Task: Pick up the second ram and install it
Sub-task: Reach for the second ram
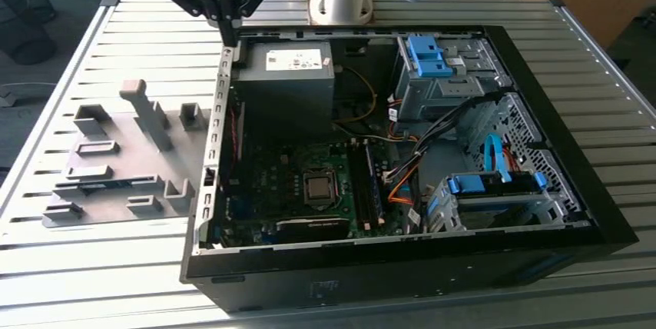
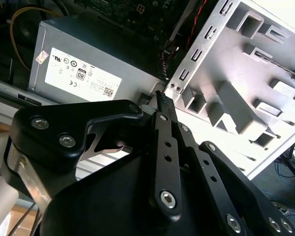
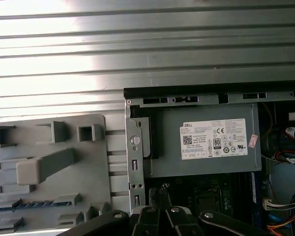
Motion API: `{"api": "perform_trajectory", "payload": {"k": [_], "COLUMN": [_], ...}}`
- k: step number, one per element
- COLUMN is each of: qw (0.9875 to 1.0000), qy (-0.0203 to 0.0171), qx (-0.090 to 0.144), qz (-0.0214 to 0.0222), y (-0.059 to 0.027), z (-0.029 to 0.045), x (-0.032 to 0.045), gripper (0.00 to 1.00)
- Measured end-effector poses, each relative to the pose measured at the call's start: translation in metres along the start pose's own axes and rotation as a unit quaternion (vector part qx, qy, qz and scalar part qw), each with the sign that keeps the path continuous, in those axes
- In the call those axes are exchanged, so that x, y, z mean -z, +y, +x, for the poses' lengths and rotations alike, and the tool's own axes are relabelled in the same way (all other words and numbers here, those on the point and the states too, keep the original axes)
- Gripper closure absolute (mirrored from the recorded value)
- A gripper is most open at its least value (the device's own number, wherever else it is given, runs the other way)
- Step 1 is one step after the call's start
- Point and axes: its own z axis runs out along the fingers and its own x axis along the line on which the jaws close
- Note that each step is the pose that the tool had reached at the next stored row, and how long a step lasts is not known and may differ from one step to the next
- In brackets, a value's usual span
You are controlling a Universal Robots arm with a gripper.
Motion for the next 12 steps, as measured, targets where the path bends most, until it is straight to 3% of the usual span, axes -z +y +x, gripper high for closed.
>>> {"api": "perform_trajectory", "payload": {"k": [12], "qw": [1.0000], "qy": [0.0000], "qx": [0.000], "qz": [0.0000], "y": [-0.0006], "z": [0.0086], "x": [0.0001], "gripper": [0.89]}}
